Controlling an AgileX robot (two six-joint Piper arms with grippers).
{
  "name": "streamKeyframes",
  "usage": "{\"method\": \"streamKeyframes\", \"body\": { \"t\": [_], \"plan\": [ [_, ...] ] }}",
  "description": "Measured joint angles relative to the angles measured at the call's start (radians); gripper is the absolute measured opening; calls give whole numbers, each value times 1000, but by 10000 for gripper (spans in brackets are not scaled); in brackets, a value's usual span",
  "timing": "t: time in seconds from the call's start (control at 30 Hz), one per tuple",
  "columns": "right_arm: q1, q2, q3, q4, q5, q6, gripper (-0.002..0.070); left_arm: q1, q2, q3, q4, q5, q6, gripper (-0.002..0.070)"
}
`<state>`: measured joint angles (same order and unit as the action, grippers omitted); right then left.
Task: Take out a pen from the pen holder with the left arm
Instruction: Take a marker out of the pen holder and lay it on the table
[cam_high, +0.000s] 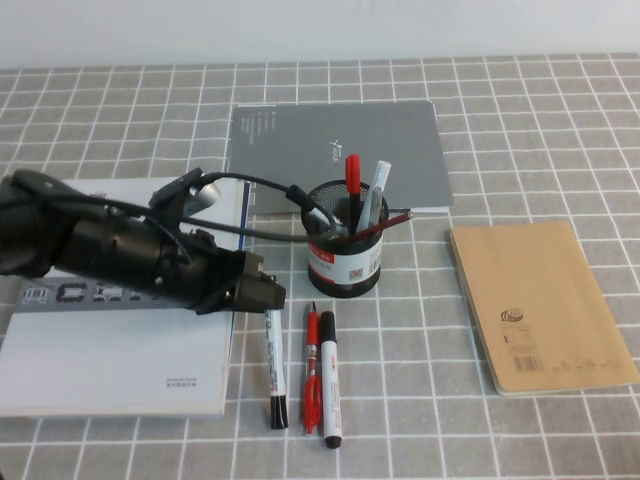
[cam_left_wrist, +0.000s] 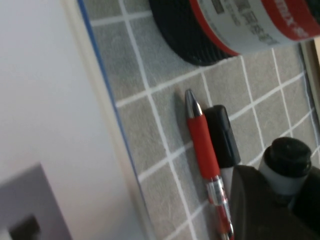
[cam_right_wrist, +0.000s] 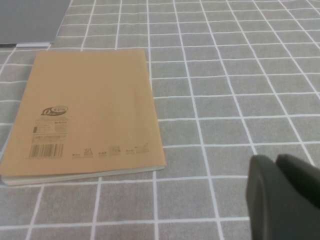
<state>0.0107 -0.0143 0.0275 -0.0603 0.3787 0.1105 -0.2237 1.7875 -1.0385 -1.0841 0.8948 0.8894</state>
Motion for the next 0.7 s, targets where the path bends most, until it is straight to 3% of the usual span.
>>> {"method": "streamKeyframes", "body": {
  "t": [0.7],
  "plan": [
    [0,0,0,0,0,0,-13,-6,107,-98,43,47,-4,160]
  ]
}}
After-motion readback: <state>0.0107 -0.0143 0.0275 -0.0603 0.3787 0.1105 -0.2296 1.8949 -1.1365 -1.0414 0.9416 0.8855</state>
